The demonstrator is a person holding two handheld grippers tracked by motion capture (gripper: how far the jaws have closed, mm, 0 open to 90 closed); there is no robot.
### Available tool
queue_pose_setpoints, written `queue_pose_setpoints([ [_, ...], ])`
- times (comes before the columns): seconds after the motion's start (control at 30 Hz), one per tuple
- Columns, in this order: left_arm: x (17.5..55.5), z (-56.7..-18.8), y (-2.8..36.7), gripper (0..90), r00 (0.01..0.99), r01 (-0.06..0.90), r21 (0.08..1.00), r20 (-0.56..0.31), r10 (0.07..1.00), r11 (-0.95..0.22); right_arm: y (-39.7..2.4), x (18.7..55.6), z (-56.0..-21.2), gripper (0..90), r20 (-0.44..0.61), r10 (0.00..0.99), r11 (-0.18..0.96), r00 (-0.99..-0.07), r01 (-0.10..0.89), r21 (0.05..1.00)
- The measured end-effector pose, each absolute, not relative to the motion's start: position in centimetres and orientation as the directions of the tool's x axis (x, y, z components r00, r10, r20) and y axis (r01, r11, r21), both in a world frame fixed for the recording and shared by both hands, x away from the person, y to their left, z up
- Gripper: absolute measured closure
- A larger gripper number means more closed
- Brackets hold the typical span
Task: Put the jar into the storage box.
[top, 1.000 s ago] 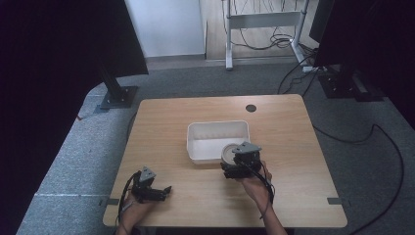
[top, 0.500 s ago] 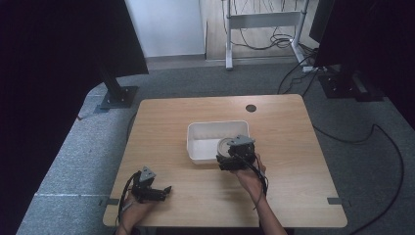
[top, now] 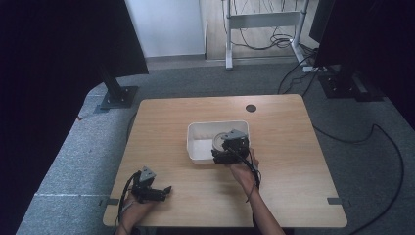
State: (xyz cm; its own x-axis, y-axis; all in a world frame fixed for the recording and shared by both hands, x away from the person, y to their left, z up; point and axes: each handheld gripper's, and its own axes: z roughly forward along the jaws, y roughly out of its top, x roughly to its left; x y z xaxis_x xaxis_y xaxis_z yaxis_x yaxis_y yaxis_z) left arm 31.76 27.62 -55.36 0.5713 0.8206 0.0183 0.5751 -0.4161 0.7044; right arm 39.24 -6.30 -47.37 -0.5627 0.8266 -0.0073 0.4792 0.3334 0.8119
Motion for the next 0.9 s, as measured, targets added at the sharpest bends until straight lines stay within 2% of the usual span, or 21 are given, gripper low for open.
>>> queue_pose_setpoints([
  [0.9,31.8,-55.4,27.6,0.7,0.572,0.575,0.704,0.018,0.82,-0.417,-2.8,42.3,-49.3,9.5,-0.019,0.835,0.341,-0.55,0.489,0.803],
])
